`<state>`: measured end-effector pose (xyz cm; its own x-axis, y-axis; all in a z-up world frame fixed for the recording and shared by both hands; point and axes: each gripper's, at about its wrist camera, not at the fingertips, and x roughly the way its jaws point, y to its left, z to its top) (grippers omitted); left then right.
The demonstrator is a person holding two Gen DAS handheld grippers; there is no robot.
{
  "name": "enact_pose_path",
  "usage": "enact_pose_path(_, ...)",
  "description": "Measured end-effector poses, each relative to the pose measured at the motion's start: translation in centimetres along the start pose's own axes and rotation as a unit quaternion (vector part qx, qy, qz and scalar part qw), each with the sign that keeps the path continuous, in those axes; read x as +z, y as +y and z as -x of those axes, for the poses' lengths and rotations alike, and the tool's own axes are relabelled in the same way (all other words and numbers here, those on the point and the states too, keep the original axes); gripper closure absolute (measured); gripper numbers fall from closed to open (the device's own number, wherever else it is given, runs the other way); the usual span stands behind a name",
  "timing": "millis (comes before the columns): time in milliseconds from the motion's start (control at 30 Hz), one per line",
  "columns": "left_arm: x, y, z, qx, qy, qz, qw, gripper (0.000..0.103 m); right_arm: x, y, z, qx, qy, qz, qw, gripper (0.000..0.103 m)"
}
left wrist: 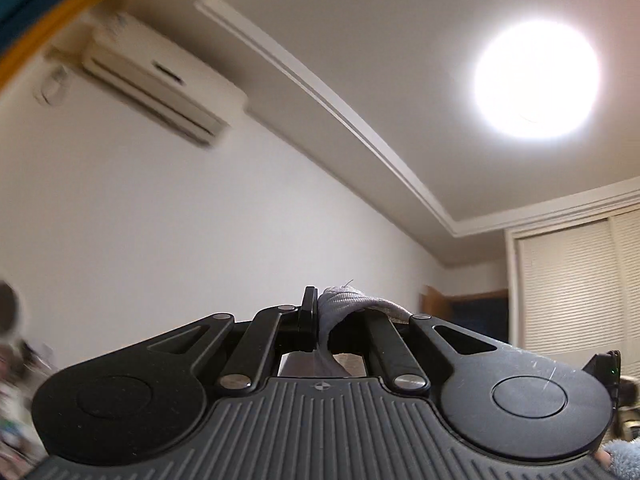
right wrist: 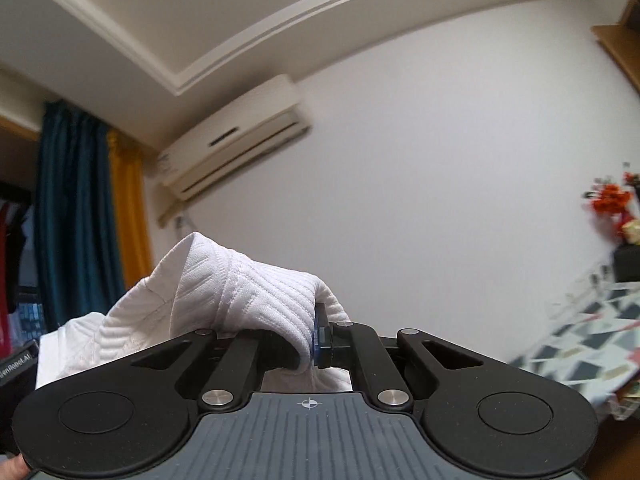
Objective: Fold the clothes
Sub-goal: 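Carry the held jacket with both grippers across the room toward the bed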
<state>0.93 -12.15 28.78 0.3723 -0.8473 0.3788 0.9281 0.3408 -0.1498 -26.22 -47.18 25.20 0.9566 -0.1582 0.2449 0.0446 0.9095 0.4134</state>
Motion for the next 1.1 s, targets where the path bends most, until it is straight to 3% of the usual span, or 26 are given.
enact_pose_path(300,-7.8,-2.9,-9.9,-0.044,0.063,0.053,0.9956,0.099,4.6,-10.1,4.1,-0.071,-0.012,0.025,0.997,0.098)
enact_pose_path(533,-14.0,-0.9,-19.0,-0.066,0.078,0.088,0.9908,0.099,5.8,-18.5,0.5,-0.096,-0.015,0.031,0.995,0.098)
enact_pose_path(667,-16.8,1.7,-25.3,-0.065,0.061,0.080,0.9929,0.099,7.5,-24.1,-4.1,-0.099,-0.028,0.036,0.994,0.098)
enact_pose_path(833,-18.4,6.4,-34.2,-0.026,0.024,0.071,0.9968,0.099,10.2,-29.5,-11.3,-0.113,-0.045,0.033,0.992,0.098)
enact_pose_path(1000,-17.5,8.1,-41.0,0.030,-0.040,0.027,0.9984,0.099,13.3,-32.9,-18.1,-0.086,-0.076,0.052,0.992,0.098)
enact_pose_path(1100,-15.7,8.0,-44.1,0.036,-0.077,-0.008,0.9963,0.099,15.1,-34.6,-22.0,-0.065,-0.092,0.060,0.992,0.098)
